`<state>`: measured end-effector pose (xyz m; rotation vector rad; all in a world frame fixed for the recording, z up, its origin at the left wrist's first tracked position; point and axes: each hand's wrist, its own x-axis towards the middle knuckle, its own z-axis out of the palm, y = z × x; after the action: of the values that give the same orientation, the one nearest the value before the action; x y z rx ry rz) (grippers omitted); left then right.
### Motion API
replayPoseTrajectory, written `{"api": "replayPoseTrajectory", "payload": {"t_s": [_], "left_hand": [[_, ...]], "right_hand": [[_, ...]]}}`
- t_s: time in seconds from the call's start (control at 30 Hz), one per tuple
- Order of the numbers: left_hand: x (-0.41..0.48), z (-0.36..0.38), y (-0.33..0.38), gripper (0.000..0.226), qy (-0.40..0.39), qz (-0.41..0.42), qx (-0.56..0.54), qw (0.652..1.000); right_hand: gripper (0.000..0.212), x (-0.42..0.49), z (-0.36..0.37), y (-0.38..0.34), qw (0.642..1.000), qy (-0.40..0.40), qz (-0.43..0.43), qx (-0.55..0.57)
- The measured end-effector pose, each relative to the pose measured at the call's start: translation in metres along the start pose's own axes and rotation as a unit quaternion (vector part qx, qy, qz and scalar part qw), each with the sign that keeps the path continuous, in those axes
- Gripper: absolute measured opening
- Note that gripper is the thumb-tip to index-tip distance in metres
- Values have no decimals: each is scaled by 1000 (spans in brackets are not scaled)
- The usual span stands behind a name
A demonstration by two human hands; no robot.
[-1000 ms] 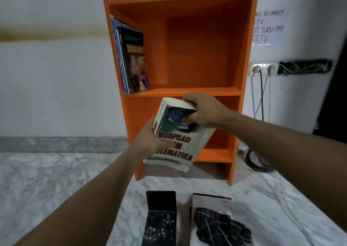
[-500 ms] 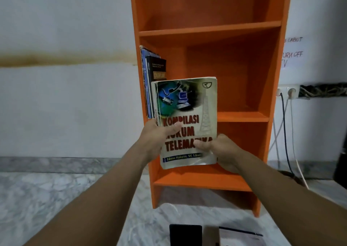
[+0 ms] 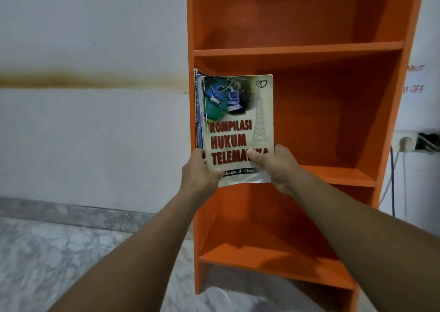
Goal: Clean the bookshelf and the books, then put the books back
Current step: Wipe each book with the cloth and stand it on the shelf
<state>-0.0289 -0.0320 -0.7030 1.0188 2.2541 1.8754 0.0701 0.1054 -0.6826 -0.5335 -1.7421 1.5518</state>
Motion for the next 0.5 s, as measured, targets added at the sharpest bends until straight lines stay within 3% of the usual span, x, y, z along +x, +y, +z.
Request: {"api": "replayPoseTrajectory", "payload": {"t_s": [0.17, 0.27, 0.5], "left_hand": [[22, 18, 12, 40, 94, 31, 32, 995], [39, 30, 22, 39, 140, 33, 43, 989], [68, 73, 15, 40, 209, -28, 105, 972]], "right_hand": [[35, 48, -3, -16, 997, -57, 25, -51], [25, 79, -6, -20, 995, -91, 4, -29], [31, 135, -14, 0, 993, -114, 23, -32]]}}
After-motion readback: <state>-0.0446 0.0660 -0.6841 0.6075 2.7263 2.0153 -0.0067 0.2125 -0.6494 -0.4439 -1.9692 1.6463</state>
